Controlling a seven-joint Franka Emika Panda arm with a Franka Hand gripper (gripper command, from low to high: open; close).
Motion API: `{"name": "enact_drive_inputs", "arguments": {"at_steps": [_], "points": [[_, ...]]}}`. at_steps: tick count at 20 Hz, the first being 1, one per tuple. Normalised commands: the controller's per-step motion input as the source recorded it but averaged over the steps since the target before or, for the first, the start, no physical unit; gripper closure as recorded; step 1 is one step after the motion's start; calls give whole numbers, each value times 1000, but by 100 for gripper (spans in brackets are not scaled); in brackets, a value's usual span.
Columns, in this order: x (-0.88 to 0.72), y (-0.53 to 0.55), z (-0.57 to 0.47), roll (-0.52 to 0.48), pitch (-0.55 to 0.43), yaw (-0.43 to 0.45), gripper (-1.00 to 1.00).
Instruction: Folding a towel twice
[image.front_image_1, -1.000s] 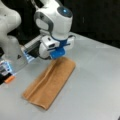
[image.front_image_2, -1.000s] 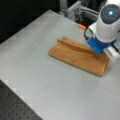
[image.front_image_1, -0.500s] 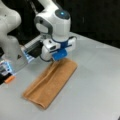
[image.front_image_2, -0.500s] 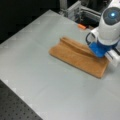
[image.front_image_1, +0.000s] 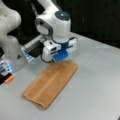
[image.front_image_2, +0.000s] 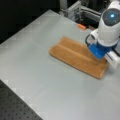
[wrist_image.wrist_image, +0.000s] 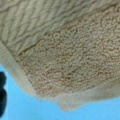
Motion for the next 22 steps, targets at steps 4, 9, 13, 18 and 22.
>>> {"name": "enact_drive_inputs", "arguments": {"at_steps": [4,9,13,18,22], "points": [[-153,-5,35,86,-28,-64,-100],[-70,104,307,-2,69,-100,-100],[187,254,311,-19,56,-118,-100],[478,214,146,-25,90,-210,-100],[664,98,23,-45,125,-191,-100]]}}
